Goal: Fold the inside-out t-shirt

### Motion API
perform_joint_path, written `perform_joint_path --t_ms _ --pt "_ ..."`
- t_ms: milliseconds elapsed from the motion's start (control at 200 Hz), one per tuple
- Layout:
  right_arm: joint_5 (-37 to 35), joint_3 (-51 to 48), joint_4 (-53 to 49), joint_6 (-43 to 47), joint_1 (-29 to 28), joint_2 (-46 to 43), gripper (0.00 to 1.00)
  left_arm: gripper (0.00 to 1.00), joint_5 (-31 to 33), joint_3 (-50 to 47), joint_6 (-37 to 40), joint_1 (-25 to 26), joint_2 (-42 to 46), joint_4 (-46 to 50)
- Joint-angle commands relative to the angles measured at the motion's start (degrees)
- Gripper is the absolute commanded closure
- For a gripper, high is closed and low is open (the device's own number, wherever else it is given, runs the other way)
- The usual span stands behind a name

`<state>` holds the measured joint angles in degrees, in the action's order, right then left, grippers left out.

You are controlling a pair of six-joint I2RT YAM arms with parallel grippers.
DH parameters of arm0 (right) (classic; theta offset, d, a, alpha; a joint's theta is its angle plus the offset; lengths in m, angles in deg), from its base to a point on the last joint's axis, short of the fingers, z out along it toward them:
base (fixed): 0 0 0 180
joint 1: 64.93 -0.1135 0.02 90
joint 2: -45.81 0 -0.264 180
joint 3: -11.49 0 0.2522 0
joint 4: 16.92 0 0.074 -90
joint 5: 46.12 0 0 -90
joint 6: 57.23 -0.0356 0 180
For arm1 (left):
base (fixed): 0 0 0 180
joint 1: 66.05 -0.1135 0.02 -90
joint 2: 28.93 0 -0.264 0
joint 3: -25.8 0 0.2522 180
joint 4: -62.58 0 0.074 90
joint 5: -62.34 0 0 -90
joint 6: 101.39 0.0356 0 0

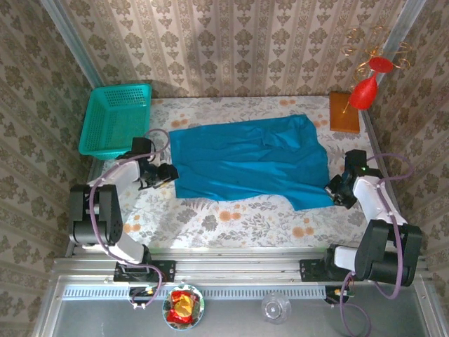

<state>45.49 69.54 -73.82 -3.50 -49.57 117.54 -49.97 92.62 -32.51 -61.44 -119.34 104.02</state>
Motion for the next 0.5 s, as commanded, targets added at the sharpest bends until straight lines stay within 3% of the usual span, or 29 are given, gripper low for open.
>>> perform_joint_path --t_ms 0,205,400,495 --pt "-3.93 2.44 -2.49 3.27 3.3 -0.84 1.0 0.54 -6.36 3.25 1.38 0.73 -3.2 -2.08" --pt "-3.14 3.17 -2.09 4.81 7.27 -0.29 1.0 0.56 -10.25 3.97 1.73 4.59 -6.87 -3.33" --pt "-2.22 3.21 -1.93 4.81 7.89 -0.54 1.0 0.57 -10.19 2.79 1.28 6.45 -7.02 -2.56" --pt "-2.05 3.08 -1.87 4.81 7.87 -0.62 1.0 0.74 -11.71 1.29 0.63 7.25 -5.29 -3.78"
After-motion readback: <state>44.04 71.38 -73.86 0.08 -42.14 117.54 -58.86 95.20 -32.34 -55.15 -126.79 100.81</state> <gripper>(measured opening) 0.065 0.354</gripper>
